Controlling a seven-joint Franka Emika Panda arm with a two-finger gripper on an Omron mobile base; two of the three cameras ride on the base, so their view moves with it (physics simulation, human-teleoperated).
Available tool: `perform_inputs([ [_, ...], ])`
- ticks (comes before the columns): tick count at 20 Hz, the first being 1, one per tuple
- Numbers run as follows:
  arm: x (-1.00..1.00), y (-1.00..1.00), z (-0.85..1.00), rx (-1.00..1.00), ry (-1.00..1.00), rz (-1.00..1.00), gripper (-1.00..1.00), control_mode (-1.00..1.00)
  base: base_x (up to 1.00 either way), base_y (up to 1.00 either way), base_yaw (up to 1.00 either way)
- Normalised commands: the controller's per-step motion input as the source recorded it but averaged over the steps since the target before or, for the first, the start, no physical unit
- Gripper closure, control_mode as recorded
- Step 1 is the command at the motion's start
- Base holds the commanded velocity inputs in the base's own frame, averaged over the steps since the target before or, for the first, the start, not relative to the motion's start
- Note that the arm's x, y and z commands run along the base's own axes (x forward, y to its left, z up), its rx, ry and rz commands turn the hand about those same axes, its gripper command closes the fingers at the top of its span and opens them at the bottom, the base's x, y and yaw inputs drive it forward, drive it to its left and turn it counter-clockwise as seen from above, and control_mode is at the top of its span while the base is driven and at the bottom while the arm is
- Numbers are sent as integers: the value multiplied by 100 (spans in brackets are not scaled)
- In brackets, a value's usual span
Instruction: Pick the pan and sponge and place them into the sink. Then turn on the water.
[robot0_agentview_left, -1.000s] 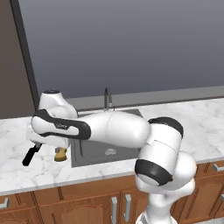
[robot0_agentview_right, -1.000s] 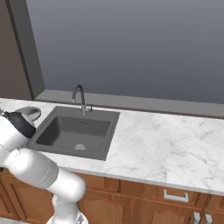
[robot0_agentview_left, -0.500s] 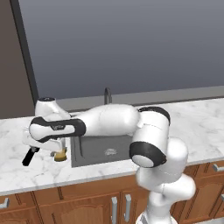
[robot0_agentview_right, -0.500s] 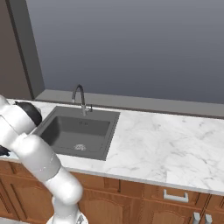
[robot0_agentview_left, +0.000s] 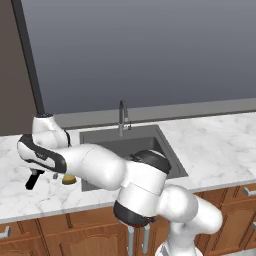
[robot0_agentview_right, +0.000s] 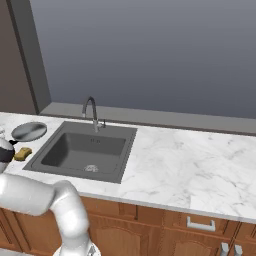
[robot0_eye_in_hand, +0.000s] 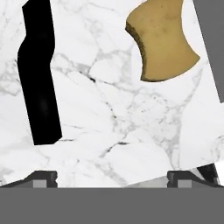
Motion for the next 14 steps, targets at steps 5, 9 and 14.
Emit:
perform_inputs([
  [5, 37, 12, -13, -3, -2, 0, -100, -100, 0, 0, 0],
  [9, 11, 13, -36, -3, -3, 0, -100, -100, 0, 0, 0],
  [14, 15, 19, -34, -3, -3, 0, -100, -100, 0, 0, 0],
])
